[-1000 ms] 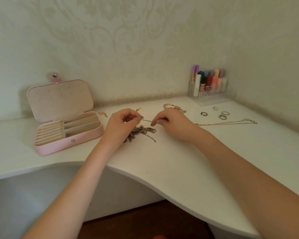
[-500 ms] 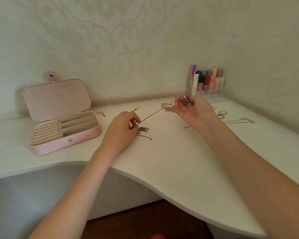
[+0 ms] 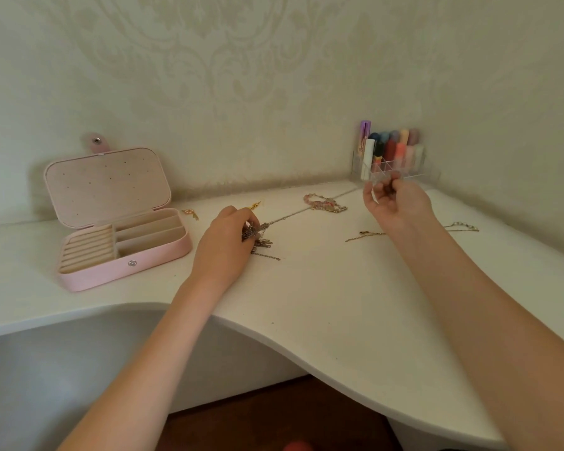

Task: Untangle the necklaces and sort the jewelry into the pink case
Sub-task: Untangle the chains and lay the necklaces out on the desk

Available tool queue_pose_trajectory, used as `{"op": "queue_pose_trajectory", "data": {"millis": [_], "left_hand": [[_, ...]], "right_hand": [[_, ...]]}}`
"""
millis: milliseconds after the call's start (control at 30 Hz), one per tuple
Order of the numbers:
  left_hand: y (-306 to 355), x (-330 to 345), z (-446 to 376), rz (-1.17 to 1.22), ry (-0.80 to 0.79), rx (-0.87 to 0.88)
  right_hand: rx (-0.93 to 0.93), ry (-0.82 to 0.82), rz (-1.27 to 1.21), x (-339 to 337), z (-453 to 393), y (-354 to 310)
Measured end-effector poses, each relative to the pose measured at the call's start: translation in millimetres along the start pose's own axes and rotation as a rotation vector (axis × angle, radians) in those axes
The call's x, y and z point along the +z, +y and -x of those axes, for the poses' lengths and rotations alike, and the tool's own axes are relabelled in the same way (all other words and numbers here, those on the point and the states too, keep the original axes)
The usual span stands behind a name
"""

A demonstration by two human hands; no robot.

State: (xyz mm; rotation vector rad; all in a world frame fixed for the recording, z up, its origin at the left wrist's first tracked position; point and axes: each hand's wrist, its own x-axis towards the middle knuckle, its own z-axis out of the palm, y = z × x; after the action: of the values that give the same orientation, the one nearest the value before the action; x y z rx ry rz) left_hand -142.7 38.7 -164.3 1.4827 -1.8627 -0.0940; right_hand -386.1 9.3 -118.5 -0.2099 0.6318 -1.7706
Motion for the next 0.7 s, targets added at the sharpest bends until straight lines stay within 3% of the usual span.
{"op": "queue_pose_trajectory", "data": {"millis": [133, 333, 500, 700], "left_hand": [[0.3, -0.5, 0.3, -0.038, -0.010, 0.017], [-4.0, 0.5, 0.0, -0.030, 0.040, -0.053], [-6.8, 1.0, -4.0, 0.166, 0.097, -0.097], [-4.1, -8.8, -6.2, 0.836, 0.030, -0.337]], "right_hand": [[-0.008, 0.074, -0.088, -5.3, -2.7, -6.9], [-0.008, 0.073, 0.025, -4.9, 0.4, -5.7], [-0.151, 0.059, 0.602, -0.4, 6.1, -5.1], [-0.189, -0.293, 1.245, 9.1, 25.8, 13.9]]}}
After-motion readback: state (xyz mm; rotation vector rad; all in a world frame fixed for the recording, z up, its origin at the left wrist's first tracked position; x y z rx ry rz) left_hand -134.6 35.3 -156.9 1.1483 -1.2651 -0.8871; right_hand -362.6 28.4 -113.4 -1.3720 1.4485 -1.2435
